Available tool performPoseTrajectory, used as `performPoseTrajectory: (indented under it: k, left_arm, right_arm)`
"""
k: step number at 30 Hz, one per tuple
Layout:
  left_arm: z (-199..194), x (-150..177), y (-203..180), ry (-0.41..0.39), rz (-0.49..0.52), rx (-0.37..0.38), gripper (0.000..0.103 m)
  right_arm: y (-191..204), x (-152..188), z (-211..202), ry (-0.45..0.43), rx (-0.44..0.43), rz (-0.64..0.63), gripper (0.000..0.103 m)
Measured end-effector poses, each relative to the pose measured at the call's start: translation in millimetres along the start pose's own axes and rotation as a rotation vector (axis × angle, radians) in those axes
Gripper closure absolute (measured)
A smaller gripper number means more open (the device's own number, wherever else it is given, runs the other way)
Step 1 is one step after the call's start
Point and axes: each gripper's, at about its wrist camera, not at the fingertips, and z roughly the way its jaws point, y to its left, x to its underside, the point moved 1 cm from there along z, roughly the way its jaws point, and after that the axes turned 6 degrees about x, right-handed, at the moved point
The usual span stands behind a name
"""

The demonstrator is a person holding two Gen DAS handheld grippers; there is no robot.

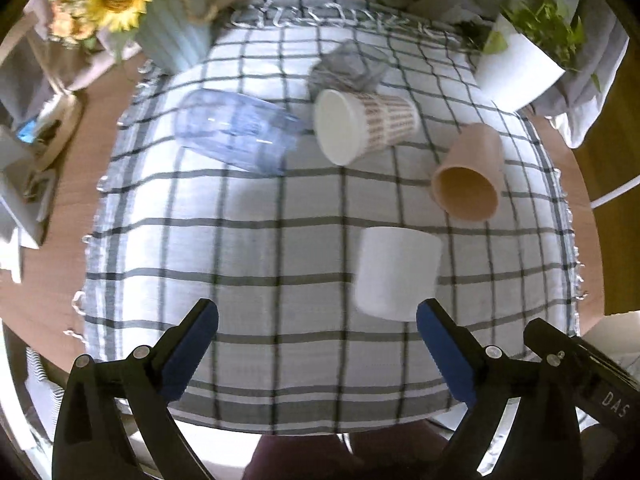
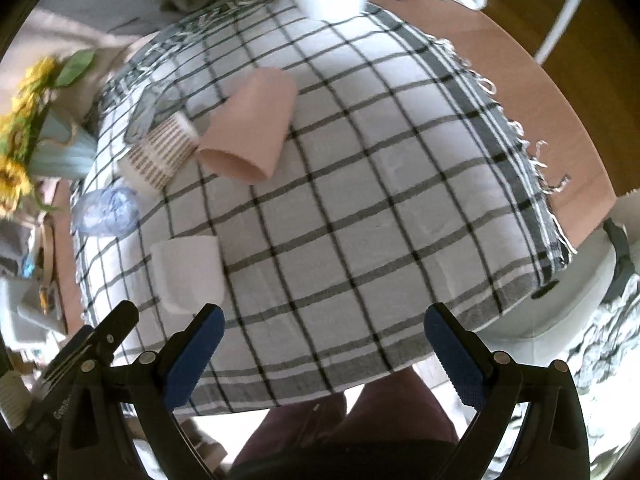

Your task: Flip cup upside down

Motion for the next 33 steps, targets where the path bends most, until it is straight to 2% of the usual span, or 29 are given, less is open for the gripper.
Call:
performPoseTrajectory:
  k: [8,14,25,33]
  left_arm:
    - [-12,11,30,-0.059,0.021,-0.085,0.002]
    - [-9,18,61,-0.058,-0.014,-0.089,0.002]
    - [13,30,93,-0.035,-0.044,-0.097,0.002]
    - [40,30,106,0.003,-0.073,-0.077,0.002]
  right_arm:
    - [46,17,2,-0.047,-0.005,-0.128,0.002]
    - [80,29,3,-0.089,-0.017,-0.203,0.002]
    - [121,39,25,-0.090,-0.031,-0.276,0.003]
    - [132,35,48,-0.088,0.005,-0.269,0.013]
